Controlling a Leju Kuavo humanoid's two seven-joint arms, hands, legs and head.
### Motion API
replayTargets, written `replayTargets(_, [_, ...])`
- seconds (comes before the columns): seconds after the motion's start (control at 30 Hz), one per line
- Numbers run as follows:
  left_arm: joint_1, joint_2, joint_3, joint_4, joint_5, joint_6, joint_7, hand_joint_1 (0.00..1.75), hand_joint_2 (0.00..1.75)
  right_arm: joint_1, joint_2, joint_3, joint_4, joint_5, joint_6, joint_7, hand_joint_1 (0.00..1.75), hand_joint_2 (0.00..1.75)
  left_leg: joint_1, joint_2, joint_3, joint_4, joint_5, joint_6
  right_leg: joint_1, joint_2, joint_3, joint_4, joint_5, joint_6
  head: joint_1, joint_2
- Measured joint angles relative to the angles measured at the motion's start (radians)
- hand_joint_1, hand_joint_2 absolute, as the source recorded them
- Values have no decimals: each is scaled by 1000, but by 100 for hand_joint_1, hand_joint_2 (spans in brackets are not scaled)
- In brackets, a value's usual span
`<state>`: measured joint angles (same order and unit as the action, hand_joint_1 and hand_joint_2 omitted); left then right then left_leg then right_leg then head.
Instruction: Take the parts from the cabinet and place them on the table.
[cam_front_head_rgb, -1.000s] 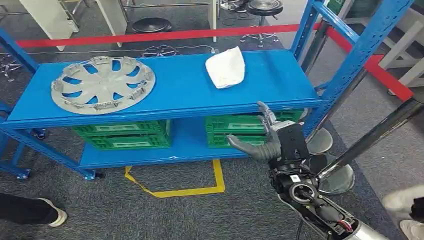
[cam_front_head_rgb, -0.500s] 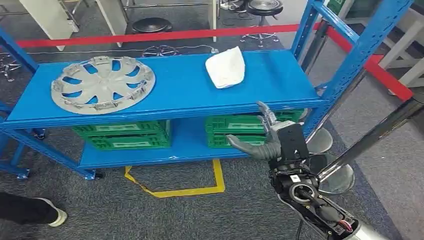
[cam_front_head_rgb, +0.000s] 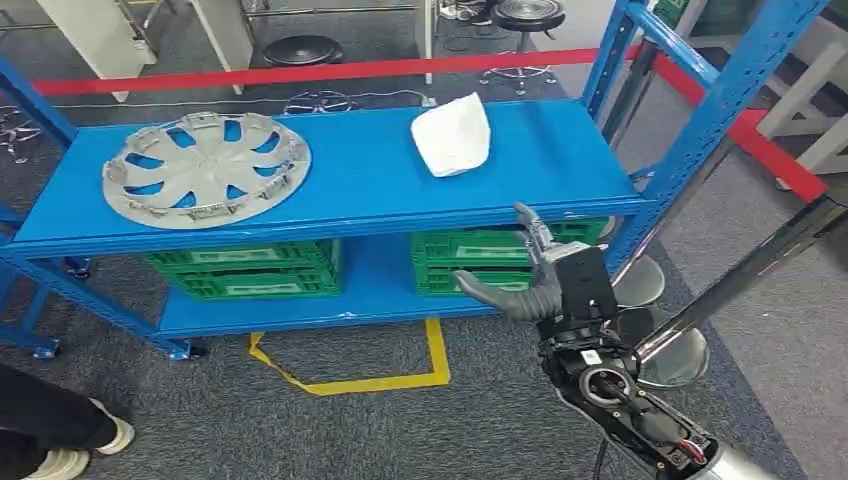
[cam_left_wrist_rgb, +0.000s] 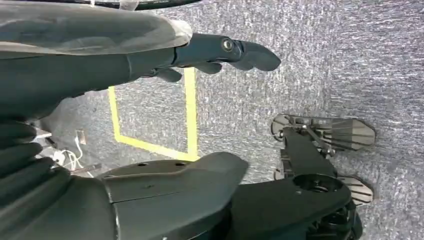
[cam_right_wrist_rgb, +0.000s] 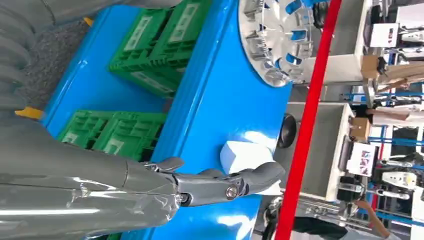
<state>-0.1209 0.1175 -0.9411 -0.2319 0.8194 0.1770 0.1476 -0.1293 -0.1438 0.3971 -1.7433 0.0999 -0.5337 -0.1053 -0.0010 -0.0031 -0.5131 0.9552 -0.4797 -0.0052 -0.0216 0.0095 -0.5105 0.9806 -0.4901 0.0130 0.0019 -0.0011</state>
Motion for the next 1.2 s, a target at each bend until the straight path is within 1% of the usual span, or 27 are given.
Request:
replayTargets(0.1, [0,0,0,0,-4,0,2,0,175,3,0,0,0,0,0,0,0,175,-2,0,-3,5,-3,5,-2,0,-1,-1,1,4,-1,0])
replayTargets(0.17, [0,0,0,0,-4,0,2,0,175,5,0,0,0,0,0,0,0,175,-3,0,-4,2,-1,11,-3,0,1,-9,5,12,-2,0])
replayTargets(0.2, [-1,0,0,0,-4,0,2,0,175,5,0,0,-2,0,0,0,0,175,6,1,3,-18,8,20,5,1,6,-14,5,18,-3,0])
replayTargets(0.23, [-1,-2,0,0,-4,0,2,0,175,6,-2,0,-3,0,0,-1,0,175,13,7,14,-33,15,23,2,-3,-2,-3,-6,17,3,0])
replayTargets(0.27, [-1,-2,0,0,-4,-1,2,0,175,4,-6,-1,-3,1,0,-2,0,175,15,8,17,-39,17,28,6,-3,-26,48,-39,17,9,0])
replayTargets(0.33, [-1,-2,0,0,-4,-1,2,0,175,9,-6,0,-3,1,0,-1,0,175,16,9,18,-39,16,28,2,-3,-109,218,-107,22,19,0])
replayTargets(0.37, [-1,-3,0,0,-4,-1,2,0,175,14,-9,0,-3,1,0,-1,0,175,17,9,18,-38,15,28,-1,-4,-147,291,-126,26,19,0])
replayTargets(0.4, [0,-3,0,0,-4,-1,2,0,175,15,-10,0,-3,1,-1,-1,0,175,18,8,20,-38,13,26,-3,-4,-166,314,-118,29,23,0])
replayTargets(0.43, [2,-3,0,0,-4,-1,2,0,175,15,-10,0,-3,1,-1,0,0,175,21,7,25,-38,9,22,-6,-4,-159,286,-86,32,27,0])
replayTargets(0.5, [4,-7,0,0,-3,-1,2,0,175,14,-10,0,-3,1,-1,0,0,175,29,4,41,-35,-4,8,-13,-5,-90,120,25,38,34,0])
replayTargets(0.53, [4,-7,0,0,1,-1,2,0,175,14,-10,0,-3,1,0,0,0,175,30,3,45,-31,-12,-1,-18,-6,-60,38,59,43,41,0])
replayTargets(0.57, [3,-6,0,2,5,-1,2,0,175,13,-10,0,-2,1,0,0,0,175,24,3,41,-25,-17,-9,-9,-3,-50,31,39,43,45,0])
replayTargets(0.6, [3,-5,0,2,5,-2,2,0,175,10,-10,0,-2,1,0,0,0,175,21,1,32,-17,-17,-14,-13,-3,-32,6,23,25,44,0])
replayTargets(0.63, [3,-6,0,2,6,-2,2,0,175,15,-10,1,-2,0,0,1,0,175,22,1,29,-18,-14,-18,-9,0,-41,13,25,20,33,0])
replayTargets(0.67, [5,-6,0,2,9,-3,2,0,175,15,-10,3,-2,0,0,1,0,175,24,2,29,-23,-11,-23,-6,1,-43,17,22,15,29,0])
replayTargets(0.73, [6,-8,0,2,15,-4,2,0,175,9,-10,3,-2,0,1,0,0,175,28,3,31,-11,-26,-33,-10,1,-32,8,22,1,27,0])
replayTargets(0.77, [5,-8,0,2,18,-3,2,0,175,5,-10,2,-2,0,1,-2,0,175,28,3,5,38,-49,-34,-10,-1,-29,7,20,-5,17,0])
replayTargets(0.83, [5,-8,0,2,21,-3,2,0,175,2,-10,5,-2,0,3,-2,0,175,26,2,-105,223,-116,-35,-6,-4,-29,6,17,-14,0,0])
replayTargets(0.87, [6,-8,0,2,23,-3,2,0,175,2,-10,6,-1,0,5,-2,0,175,26,2,-153,294,-130,-34,-2,-4,-27,6,15,-17,-5,0])
replayTargets(0.9, [11,-8,0,2,24,-3,1,0,175,1,-10,8,1,0,6,-2,0,175,26,2,-184,329,-125,-32,1,-4,-25,6,12,-21,-6,0])
replayTargets(0.93, [16,-8,0,2,24,-3,-2,0,175,0,-10,9,2,0,8,-2,0,175,25,2,-190,312,-92,-26,4,-2,-20,6,9,-23,-8,0])
replayTargets(0.97, [17,-8,0,2,23,-3,-3,0,175,0,-10,10,3,0,8,-2,0,175,21,2,-173,253,-44,-19,6,-1,-14,6,6,-25,-10,0])
replayTargets(1.03, [16,-6,0,2,21,-3,-6,0,175,-4,-10,10,3,0,8,-3,0,175,9,2,-104,74,62,4,9,0,-2,5,-2,-24,-14,0])
replayTargets(1.07, [14,-2,0,3,19,-3,-7,0,175,-6,-10,10,4,-1,8,-3,0,175,1,2,-84,29,59,17,11,0,-1,5,-6,-21,-14,0])
replayTargets(1.1, [12,-3,0,4,19,-3,-7,0,175,-7,-10,10,4,-1,8,-3,0,175,0,5,-81,13,57,10,14,2,-3,6,-9,-15,-16,0])
replayTargets(1.13, [9,-4,0,3,18,-3,-8,0,175,-6,-10,11,4,-2,8,-3,0,175,-3,5,-82,15,56,9,11,1,-3,3,-11,-11,-15,0])
replayTargets(1.2, [10,-4,0,4,18,-3,-8,0,175,-7,-10,11,4,-2,8,-3,0,175,-3,4,-79,8,54,13,10,0,3,-7,-12,0,-15,0])
